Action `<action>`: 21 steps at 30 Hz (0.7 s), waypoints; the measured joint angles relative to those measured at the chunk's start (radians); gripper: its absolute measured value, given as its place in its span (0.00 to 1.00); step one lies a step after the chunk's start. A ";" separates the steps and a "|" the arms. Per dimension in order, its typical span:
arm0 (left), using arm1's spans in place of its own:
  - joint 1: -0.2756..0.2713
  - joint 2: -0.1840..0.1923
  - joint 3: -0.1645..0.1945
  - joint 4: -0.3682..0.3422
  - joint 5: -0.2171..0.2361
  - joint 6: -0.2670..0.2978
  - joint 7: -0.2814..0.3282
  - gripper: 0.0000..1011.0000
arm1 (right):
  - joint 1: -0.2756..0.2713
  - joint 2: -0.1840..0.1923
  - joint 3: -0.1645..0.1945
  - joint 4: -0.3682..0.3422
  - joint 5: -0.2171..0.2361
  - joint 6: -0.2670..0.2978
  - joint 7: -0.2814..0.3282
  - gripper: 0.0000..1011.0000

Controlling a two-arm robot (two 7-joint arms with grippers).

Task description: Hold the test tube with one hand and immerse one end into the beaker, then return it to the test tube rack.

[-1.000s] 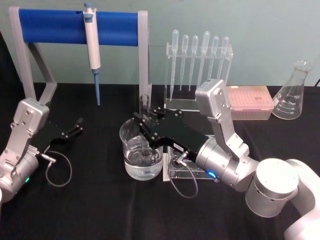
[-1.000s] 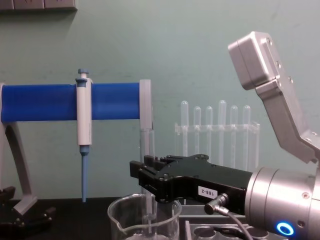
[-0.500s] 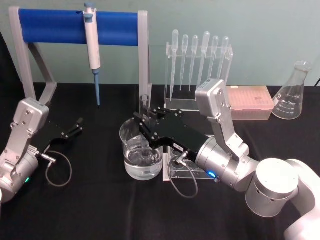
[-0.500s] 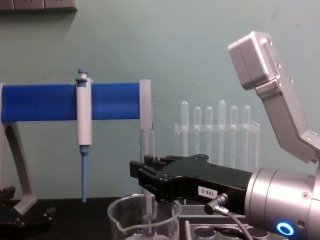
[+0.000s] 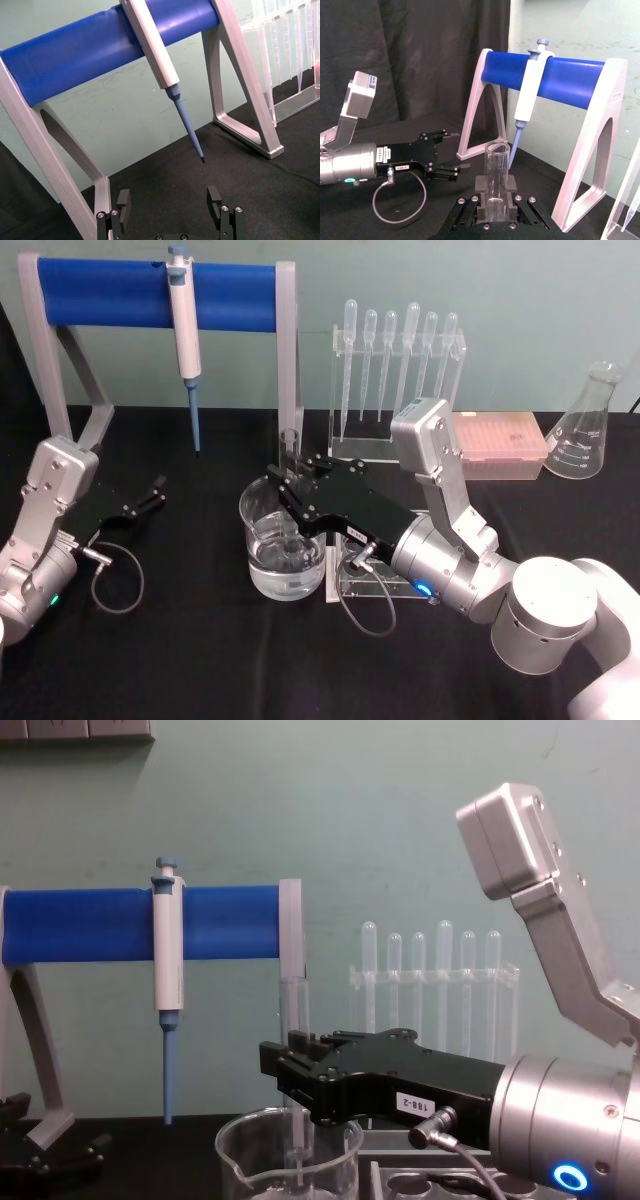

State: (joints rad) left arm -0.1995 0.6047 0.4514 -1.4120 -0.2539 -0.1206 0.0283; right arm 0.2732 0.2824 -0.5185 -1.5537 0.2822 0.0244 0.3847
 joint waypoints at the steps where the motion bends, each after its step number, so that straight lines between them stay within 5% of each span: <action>1: 0.000 0.000 0.000 0.000 0.000 0.000 0.000 0.99 | 0.000 0.000 0.000 0.000 0.000 0.000 0.000 0.22; 21: 0.000 0.000 0.000 0.000 0.000 0.000 0.000 0.99 | 0.000 0.000 0.000 0.000 0.000 0.000 0.000 0.22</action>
State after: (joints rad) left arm -0.1995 0.6047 0.4514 -1.4120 -0.2539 -0.1205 0.0283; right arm 0.2732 0.2824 -0.5185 -1.5537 0.2822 0.0245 0.3848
